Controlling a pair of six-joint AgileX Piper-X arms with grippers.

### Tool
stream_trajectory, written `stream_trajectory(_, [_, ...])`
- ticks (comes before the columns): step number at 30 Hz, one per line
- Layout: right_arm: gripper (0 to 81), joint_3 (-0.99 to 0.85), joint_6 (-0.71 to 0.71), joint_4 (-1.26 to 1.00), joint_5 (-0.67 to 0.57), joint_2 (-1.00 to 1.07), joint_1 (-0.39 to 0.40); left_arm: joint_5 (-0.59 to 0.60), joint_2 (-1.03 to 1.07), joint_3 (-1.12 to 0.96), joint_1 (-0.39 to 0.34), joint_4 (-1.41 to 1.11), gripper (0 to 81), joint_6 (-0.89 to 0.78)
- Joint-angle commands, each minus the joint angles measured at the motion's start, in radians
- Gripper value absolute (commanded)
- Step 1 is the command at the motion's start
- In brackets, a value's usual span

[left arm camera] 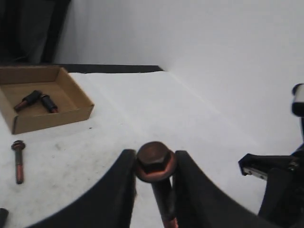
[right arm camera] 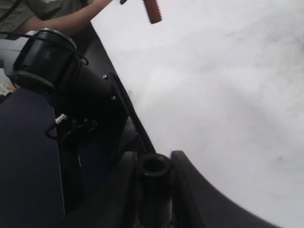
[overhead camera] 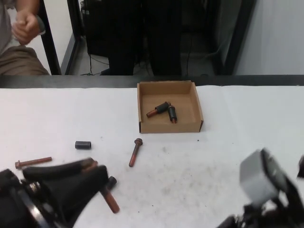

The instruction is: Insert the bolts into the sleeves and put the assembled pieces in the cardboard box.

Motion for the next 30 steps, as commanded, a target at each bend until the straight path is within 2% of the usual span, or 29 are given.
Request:
stream_trajectory(1, [0.3, 0.011, 0.015, -0.044, 0.018, 0.015, 0.032, 0.020, -0.002, -0.001, -0.005, -0.042, 0.8, 0.003])
stream_trajectory(6, [0.3, 0.012, 0.015, -0.113, 0.068, 0.070, 0.078, 0.066, 0.009, 0.006, -0.005, -0.062, 0.8, -0.006])
stream_trajectory(14, [0.3, 0.012, 0.009, -0.161, 0.113, 0.093, 0.078, 0.094, 0.009, 0.006, -0.005, -0.138, 0.8, -0.002])
stream_trajectory(20, [0.3, 0.008, -0.036, -0.179, 0.173, 0.093, 0.074, 0.146, 0.009, 0.006, -0.005, -0.138, 0.8, 0.003])
stream_trajectory(30, [0.3, 0.005, -0.143, -0.221, 0.189, 0.093, 0.073, 0.172, 0.009, 0.006, -0.005, -0.138, 0.8, -0.011])
